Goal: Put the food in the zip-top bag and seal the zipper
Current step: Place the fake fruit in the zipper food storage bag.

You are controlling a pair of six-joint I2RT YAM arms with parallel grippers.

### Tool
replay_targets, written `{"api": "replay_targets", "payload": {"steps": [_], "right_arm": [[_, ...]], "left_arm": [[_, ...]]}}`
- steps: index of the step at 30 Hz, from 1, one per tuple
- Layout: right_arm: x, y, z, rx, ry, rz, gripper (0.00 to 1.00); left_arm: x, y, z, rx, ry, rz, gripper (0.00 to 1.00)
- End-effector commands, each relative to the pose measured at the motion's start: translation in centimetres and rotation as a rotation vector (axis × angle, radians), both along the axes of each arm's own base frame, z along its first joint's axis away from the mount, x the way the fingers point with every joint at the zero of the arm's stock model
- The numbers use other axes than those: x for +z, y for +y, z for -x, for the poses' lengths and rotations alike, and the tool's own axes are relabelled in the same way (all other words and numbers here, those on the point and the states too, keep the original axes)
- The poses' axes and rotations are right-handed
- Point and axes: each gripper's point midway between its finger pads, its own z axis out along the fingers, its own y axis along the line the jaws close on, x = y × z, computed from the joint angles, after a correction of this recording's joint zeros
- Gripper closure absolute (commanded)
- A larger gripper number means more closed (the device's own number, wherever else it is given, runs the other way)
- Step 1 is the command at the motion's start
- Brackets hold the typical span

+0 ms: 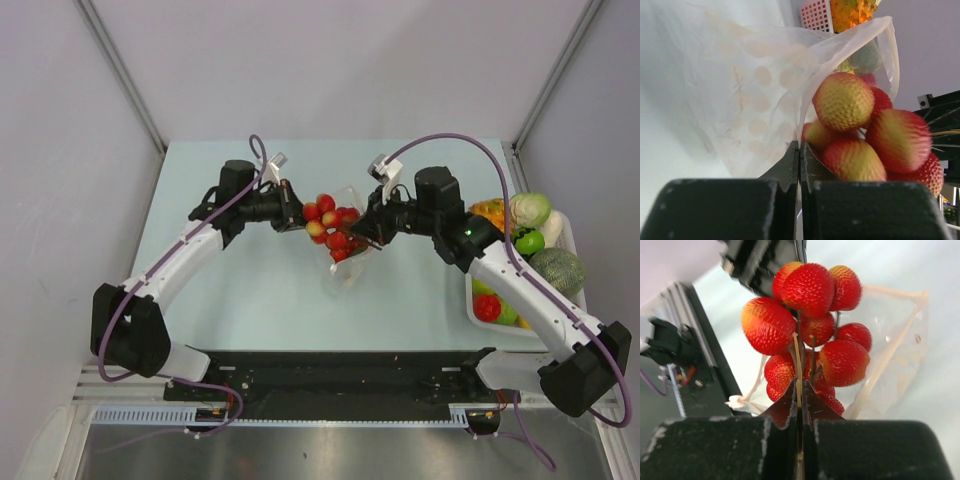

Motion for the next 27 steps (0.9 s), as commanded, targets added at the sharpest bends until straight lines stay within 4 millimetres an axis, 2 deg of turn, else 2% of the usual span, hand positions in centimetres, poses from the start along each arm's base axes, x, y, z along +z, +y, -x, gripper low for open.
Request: {"api": "replay_targets", "payload": {"steps": [1, 4, 7, 12, 15, 19, 21, 22, 23, 24, 26, 27], "right_arm": [[-1.3, -0.9, 0.3, 0.002, -0.082, 0.119, 1.0], [-2.1, -1.0, 0.6, 0.004, -0.098, 0.171, 1.0], [-2.9, -2.0, 0.3, -0.037, -0.1, 0.231, 1.0], [-3.7, -3.1, -0.9, -0.122, -0.094, 0.282, 1.0], [-4.5, -2.9, -1.4, -0.15, -0.083, 0.307, 1.0], [-4.4, -0.8, -0.4, -0.091, -0.087, 0.295, 1.0], [-3.3, 1.1, 0.3, -0.06, -0.097, 0.271, 1.0], [-3.7, 1.7, 0.1, -0.058, -0.082, 0.276, 1.0], [-2.7, 2.2, -0.4, -0.078, -0.088, 0.259, 1.0], [-2.7, 2.7, -0.6, -0.099, -0.059, 0.244, 1.0], [-3.1, 2.7, -2.2, -0.187, -0.037, 0.251, 1.0], [-2.4, 3.0, -2.9, -0.241, -0.012, 0.214, 1.0]], "left_arm": [[0.9, 0.6, 0.4, -0.009, 0.002, 0.031, 1.0], [0.8, 1.0, 0.1, 0.002, 0.005, 0.029, 1.0], [0.4, 1.5, -0.2, 0.015, 0.013, 0.021, 1.0], [0.2, 1.9, 0.1, 0.0, -0.01, -0.001, 1.0], [0.0, 2.1, 0.1, 0.006, -0.013, -0.017, 1.0], [0.4, 1.7, 0.6, -0.007, -0.031, -0.026, 1.0], [0.6, 1.4, 0.9, -0.01, -0.038, -0.033, 1.0], [0.7, 0.9, 1.3, -0.024, -0.042, -0.034, 1.0], [0.7, 0.6, 1.6, -0.029, -0.036, -0.032, 1.0], [0.6, 0.4, 1.8, -0.034, -0.034, -0.033, 1.0], [0.7, 0.0, 2.2, -0.035, -0.029, -0.027, 1.0], [0.5, 0.0, 2.4, -0.031, -0.017, -0.026, 1.0]]}}
